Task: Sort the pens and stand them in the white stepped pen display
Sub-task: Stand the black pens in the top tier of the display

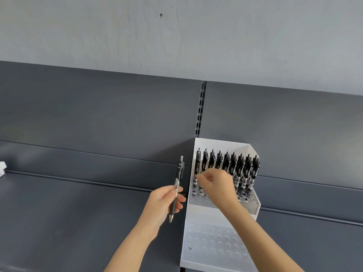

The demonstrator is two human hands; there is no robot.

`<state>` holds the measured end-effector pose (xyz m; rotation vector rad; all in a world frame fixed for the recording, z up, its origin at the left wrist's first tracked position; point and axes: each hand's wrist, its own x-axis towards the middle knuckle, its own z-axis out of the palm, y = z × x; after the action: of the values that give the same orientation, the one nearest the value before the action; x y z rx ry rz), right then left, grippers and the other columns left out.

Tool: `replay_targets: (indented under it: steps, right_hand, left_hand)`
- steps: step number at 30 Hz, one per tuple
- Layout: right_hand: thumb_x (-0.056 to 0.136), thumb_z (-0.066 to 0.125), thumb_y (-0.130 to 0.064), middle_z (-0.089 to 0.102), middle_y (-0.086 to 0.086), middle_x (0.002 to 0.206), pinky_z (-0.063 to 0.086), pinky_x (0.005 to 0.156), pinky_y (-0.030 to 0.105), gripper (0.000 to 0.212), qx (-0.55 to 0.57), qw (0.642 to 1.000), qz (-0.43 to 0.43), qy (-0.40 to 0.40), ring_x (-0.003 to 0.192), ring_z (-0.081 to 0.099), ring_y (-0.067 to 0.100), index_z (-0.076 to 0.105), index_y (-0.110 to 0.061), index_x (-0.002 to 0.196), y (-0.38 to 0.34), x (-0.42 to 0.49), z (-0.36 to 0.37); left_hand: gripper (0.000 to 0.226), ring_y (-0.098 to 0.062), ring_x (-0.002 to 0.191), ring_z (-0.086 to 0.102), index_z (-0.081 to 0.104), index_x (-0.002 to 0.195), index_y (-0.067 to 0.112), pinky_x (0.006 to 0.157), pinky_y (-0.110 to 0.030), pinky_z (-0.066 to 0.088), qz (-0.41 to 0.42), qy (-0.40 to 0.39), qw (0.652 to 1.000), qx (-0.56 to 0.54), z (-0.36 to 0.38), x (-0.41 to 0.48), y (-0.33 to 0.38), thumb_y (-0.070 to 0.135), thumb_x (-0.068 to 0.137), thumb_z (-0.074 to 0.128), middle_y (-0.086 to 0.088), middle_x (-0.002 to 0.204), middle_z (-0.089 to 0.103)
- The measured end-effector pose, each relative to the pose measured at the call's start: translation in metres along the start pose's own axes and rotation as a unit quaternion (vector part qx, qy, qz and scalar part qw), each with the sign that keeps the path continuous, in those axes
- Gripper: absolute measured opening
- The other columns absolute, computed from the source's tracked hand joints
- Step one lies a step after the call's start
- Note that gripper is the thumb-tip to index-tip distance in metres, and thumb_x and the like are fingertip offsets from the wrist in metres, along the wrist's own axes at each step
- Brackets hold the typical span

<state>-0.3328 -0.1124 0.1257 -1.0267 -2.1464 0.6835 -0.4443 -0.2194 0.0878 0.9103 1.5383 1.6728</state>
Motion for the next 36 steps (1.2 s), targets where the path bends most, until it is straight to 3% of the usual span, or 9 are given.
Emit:
replay_targets:
  steps: [4,7,10,14,17,22,27,30,36]
  right_hand:
    - [0.093,0.051,-0.014,0.063,0.01,0.078,0.037,0.055,0.019,0.02,0.151,0.981,0.016,-0.119,0.065,0.049,0.012,0.068,-0.004,0.088,-0.001,-0.008,-0.006]
    - [0.093,0.052,-0.013,0.058,0.005,0.07,0.035,0.06,0.023,0.024,0.187,0.969,0.025,-0.157,0.069,0.048,0.016,0.059,-0.007,0.071,0.0,-0.011,-0.01]
    - [0.093,0.053,-0.013,0.059,0.001,0.065,0.039,0.06,0.026,0.021,0.182,0.976,0.04,-0.111,0.061,0.049,0.014,0.057,-0.008,0.073,0.002,-0.012,-0.017]
    - [0.096,0.048,-0.017,0.064,0.008,0.074,0.052,0.058,0.032,0.018,0.152,0.987,0.037,0.022,0.053,0.059,0.009,0.052,-0.003,0.085,0.004,-0.002,-0.035]
    - [0.096,0.047,-0.017,0.062,0.009,0.075,0.053,0.064,0.039,0.018,0.112,0.991,0.016,0.077,0.058,0.061,0.01,0.047,-0.008,0.08,0.005,0.01,-0.04]
    - [0.096,0.046,-0.02,0.063,0.017,0.077,0.047,0.064,0.039,0.021,0.004,0.998,-0.024,0.056,0.071,0.06,0.034,0.047,-0.003,0.083,0.005,0.02,-0.027]
    - [0.097,0.044,-0.019,0.059,0.013,0.079,0.033,0.059,0.03,0.018,-0.111,0.993,-0.026,-0.022,0.067,0.046,0.024,0.04,-0.009,0.083,0.006,0.019,-0.006]
    - [0.094,0.048,-0.017,0.062,0.015,0.09,0.038,0.063,0.029,0.015,-0.114,0.993,0.002,-0.027,0.075,0.05,0.024,0.052,-0.003,0.092,0.011,0.016,0.004]
    - [0.092,0.052,-0.018,0.066,0.015,0.096,0.047,0.072,0.031,0.02,-0.1,0.995,0.03,-0.012,0.09,0.061,0.029,0.06,-0.001,0.098,0.014,0.015,0.008]
  left_hand:
    - [0.03,-0.013,0.052,0.046,0.062,0.099,-0.001,0.052,-0.022,0.041,-0.011,-0.081,0.995,-0.054,0.011,-0.003,0.003,0.006,0.1,0.033,-0.002,0.061,0.058]
    - [0.031,-0.012,0.051,0.044,0.061,0.101,-0.003,0.053,-0.024,0.038,-0.02,-0.116,0.992,-0.05,0.022,-0.001,0.001,0.008,0.1,0.033,-0.001,0.06,0.055]
    - [0.029,-0.012,0.068,0.056,0.067,0.095,0.008,0.068,-0.027,0.046,0.032,-0.057,0.992,0.111,0.028,0.007,-0.006,0.017,0.099,0.04,0.0,0.075,0.065]
    - [0.022,-0.007,0.089,0.057,0.068,0.109,0.011,0.079,-0.013,0.042,0.185,0.075,0.935,0.294,0.024,0.024,-0.016,0.012,0.092,0.055,0.003,0.103,0.065]
    - [0.028,-0.007,0.089,0.056,0.066,0.115,0.011,0.082,-0.013,0.045,0.218,0.053,0.912,0.344,0.026,0.034,-0.023,0.01,0.088,0.061,0.0,0.108,0.064]
    - [0.018,-0.011,0.081,0.061,0.072,0.101,0.007,0.082,-0.024,0.053,0.239,0.044,0.9,0.361,0.032,0.037,-0.027,0.006,0.085,0.063,-0.003,0.1,0.065]
    - [0.015,-0.008,0.079,0.059,0.074,0.095,0.005,0.077,-0.015,0.05,0.252,0.049,0.895,0.365,0.033,0.036,-0.025,0.006,0.084,0.064,-0.005,0.096,0.067]
    - [0.016,-0.007,0.079,0.057,0.074,0.097,0.006,0.073,-0.008,0.045,0.249,0.057,0.894,0.368,0.033,0.036,-0.025,0.007,0.085,0.064,-0.004,0.096,0.066]
    - [0.016,-0.013,0.085,0.062,0.074,0.098,0.006,0.078,-0.018,0.05,0.243,0.062,0.894,0.372,0.033,0.038,-0.028,0.007,0.085,0.064,-0.005,0.098,0.066]
